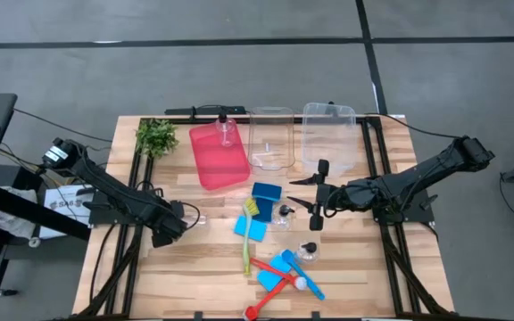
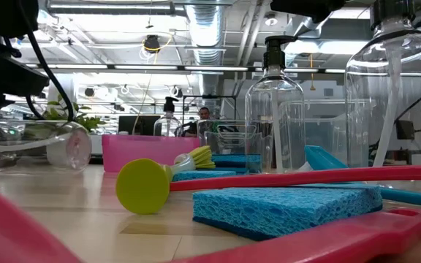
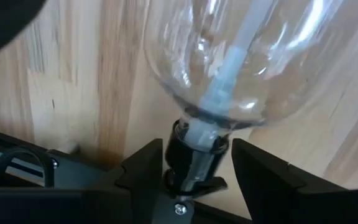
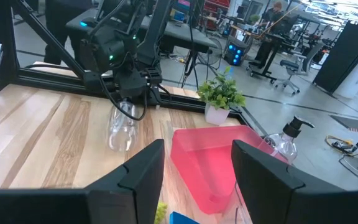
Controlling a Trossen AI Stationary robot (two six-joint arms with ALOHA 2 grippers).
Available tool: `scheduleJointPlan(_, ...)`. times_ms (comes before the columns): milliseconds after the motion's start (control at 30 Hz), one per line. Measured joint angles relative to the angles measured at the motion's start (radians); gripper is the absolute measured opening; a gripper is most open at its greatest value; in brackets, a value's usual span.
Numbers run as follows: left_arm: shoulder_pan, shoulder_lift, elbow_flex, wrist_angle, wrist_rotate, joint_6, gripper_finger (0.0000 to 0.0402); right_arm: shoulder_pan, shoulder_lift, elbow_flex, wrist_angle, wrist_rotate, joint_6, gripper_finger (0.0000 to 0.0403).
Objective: Pick & Place Kitchen Sink Supplies
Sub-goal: Put the transparent soap dispenser into the red bin
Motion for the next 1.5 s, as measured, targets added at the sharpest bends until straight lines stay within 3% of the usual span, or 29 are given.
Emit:
scheduleJointPlan(367, -0.001, 0.000, 0.000, 0.020, -0.006, -0.015, 0.0228, 0.000, 0.000, 0.000, 0.000, 0.000, 0.000, 0.0182)
scheduleJointPlan(633, -0.001, 0.005, 0.000, 0.024, -0.034, -0.065, 0.0229, 0.000, 0.000, 0.000, 0.000, 0.000, 0.000, 0.0182)
scheduleJointPlan(1167, -0.001, 0.187, 0.000, 0.072, -0.015, -0.067, 0.0230, 0.000, 0.000, 0.000, 0.000, -0.002, 0.000, 0.0182)
scheduleJointPlan(1333, -0.001, 0.191, 0.000, 0.147, -0.011, -0.066, 0.0210, 0.000, 0.000, 0.000, 0.000, -0.002, 0.000, 0.0182)
scheduleJointPlan(1500, -0.001, 0.155, 0.000, 0.203, 0.053, -0.066, 0.0165, 0.000, 0.000, 0.000, 0.000, -0.002, 0.000, 0.0182)
